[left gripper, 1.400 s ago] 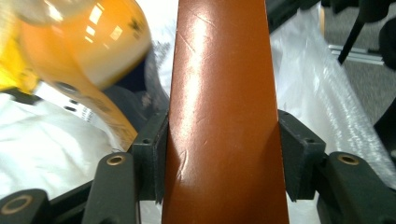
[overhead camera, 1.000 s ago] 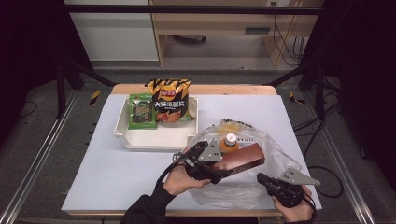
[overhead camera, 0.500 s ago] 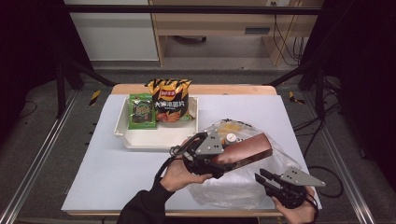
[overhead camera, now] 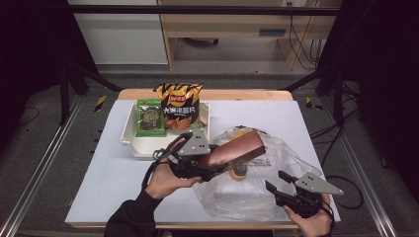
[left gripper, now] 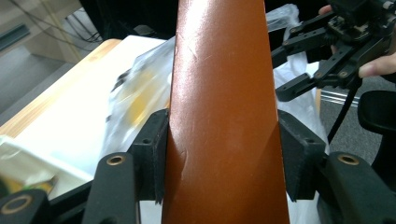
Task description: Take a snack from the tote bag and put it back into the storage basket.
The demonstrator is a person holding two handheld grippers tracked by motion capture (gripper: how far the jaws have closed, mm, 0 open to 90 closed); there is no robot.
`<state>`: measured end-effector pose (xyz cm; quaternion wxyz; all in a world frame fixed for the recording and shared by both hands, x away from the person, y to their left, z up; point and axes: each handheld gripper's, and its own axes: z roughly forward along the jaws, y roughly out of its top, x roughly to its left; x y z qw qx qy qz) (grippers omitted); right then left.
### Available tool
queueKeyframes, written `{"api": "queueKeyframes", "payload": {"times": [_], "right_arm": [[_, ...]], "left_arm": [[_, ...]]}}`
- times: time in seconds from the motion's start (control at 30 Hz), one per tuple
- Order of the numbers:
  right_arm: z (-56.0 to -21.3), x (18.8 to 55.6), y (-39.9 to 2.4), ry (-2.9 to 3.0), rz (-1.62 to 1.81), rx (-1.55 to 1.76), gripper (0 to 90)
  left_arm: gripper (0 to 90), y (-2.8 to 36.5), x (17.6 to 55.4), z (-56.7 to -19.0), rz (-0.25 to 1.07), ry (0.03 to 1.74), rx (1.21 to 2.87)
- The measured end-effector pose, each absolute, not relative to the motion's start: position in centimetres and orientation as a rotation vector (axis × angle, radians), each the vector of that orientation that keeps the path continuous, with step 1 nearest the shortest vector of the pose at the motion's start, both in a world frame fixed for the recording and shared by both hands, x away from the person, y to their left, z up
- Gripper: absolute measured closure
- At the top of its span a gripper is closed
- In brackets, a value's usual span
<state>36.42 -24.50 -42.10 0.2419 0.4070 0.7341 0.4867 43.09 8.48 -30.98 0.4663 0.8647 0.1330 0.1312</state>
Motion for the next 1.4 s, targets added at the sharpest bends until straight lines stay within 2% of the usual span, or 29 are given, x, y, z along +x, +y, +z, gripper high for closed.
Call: {"api": "queueKeyframes", "payload": {"times": [0.27,0.87,1.4], "right_arm": [[-41.8,36.6,-24.1,1.991,1.337,1.105,34.0],[-42.1,36.6,-24.4,1.999,1.328,1.117,34.0],[-42.6,36.7,-24.7,2.002,1.322,1.128,33.2]], "left_arm": [[43.1,12.6,43.9,-30.5,0.374,0.411,2.116],[43.1,18.6,46.0,-30.5,0.476,0.576,2.091],[43.1,20.9,50.0,-35.1,0.483,0.715,2.149]]}}
